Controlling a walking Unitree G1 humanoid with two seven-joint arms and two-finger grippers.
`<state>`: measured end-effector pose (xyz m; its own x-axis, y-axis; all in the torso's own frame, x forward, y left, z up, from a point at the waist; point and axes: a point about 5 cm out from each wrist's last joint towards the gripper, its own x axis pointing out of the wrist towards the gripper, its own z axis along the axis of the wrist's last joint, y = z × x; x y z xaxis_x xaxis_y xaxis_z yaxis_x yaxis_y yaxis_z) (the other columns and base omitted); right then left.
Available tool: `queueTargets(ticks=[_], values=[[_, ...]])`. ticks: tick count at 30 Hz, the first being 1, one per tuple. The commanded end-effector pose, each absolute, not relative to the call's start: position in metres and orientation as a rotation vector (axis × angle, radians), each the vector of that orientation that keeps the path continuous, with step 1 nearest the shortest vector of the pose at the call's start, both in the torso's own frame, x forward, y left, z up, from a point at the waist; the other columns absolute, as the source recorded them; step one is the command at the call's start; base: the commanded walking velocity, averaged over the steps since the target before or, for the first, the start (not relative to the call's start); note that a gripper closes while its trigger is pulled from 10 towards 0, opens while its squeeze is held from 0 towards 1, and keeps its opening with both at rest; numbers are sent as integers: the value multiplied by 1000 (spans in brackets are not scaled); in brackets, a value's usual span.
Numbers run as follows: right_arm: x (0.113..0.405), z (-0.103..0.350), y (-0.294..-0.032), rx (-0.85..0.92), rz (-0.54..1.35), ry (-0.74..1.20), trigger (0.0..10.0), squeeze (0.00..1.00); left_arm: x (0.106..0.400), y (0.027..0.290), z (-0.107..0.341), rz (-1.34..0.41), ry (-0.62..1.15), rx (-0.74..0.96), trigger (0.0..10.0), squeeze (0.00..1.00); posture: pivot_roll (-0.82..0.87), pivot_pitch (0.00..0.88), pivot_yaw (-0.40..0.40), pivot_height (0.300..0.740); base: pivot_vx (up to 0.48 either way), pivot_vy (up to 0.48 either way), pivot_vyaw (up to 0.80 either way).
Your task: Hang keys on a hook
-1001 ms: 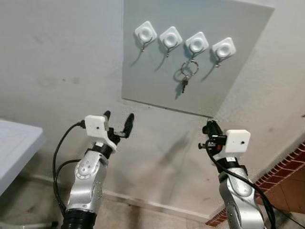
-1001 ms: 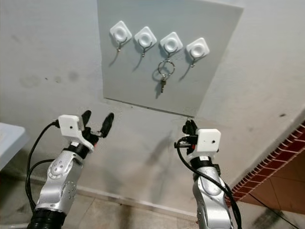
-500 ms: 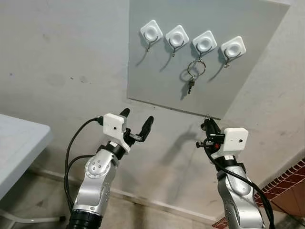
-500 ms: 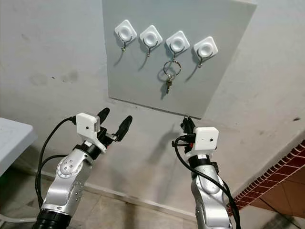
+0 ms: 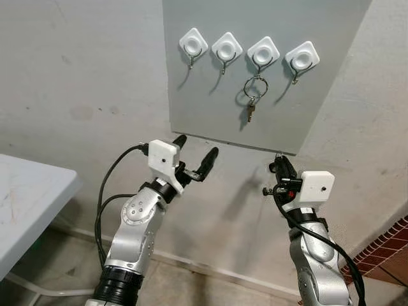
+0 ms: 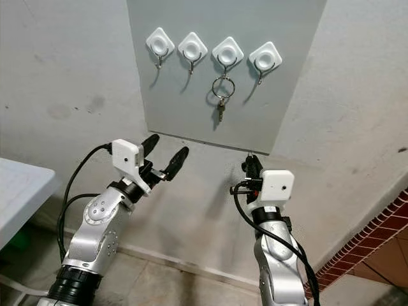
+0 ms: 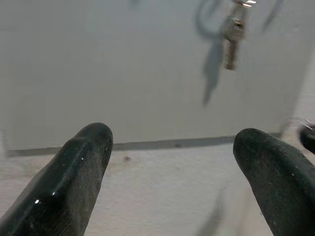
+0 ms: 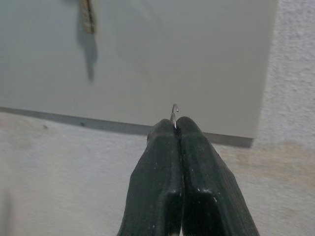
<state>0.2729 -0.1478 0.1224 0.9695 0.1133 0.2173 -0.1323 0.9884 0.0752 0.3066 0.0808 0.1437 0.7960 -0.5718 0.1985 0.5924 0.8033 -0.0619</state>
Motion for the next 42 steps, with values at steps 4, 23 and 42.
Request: queueTargets(ticks=[4,23,42], values=[[281,159,-130,163,268,-345,10000,0,306,64,156,-740,-204,-91,10000,0,-38,0,5,740,0,0,0],[295,206,-130,192,357,-481,10000,0,303,53,193,-835,-298,-92,10000,0,-30,9,-16,740,0,0,0],[289,224,-150,213,322,-555,10000,0,294,36,217,-943,-355,-103,10000,0,-51,0,7,740,0,0,0]])
